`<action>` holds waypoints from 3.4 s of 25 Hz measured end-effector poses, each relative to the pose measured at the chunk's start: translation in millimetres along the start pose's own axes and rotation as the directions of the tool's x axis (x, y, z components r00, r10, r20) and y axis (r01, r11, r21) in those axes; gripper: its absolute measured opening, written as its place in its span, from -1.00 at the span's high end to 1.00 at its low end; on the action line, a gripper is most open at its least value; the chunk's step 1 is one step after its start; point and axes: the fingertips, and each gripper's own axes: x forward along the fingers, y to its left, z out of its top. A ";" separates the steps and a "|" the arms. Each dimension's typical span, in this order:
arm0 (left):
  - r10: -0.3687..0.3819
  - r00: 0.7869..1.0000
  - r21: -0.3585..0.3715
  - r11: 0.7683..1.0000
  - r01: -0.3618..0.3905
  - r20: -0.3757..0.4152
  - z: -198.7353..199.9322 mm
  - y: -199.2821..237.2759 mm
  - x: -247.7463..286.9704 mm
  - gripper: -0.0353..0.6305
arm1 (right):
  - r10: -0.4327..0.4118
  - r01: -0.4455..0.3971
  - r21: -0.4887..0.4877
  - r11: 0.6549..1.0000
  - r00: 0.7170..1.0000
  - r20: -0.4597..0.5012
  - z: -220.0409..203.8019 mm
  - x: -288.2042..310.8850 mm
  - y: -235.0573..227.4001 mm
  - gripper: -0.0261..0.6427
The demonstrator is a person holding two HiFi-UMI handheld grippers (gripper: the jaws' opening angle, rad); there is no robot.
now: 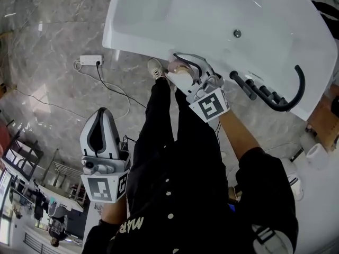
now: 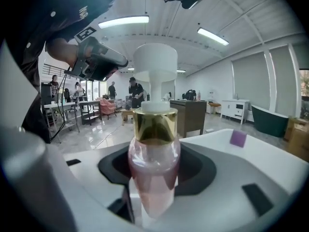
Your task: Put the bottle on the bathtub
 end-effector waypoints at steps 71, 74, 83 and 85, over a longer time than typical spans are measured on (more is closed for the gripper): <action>-0.013 0.901 0.151 0.987 -0.058 0.434 207.7 3.9 -69.0 0.86 | -0.622 0.587 0.213 0.781 0.697 0.357 322.5 -294.5 -94.9 0.92; -0.008 0.890 0.159 0.985 -0.073 0.455 216.0 8.6 -69.2 0.86 | -0.657 0.628 0.213 0.749 0.659 0.366 326.2 -310.6 -106.6 0.92; 0.020 0.865 0.155 0.981 -0.112 0.502 226.1 12.6 -78.7 0.86 | -0.724 0.698 0.229 0.678 0.582 0.370 321.9 -341.6 -122.1 0.91; 0.029 0.862 0.152 0.981 -0.123 0.506 223.9 15.6 -80.4 0.86 | -0.728 0.709 0.210 0.674 0.586 0.357 319.2 -343.5 -123.6 0.91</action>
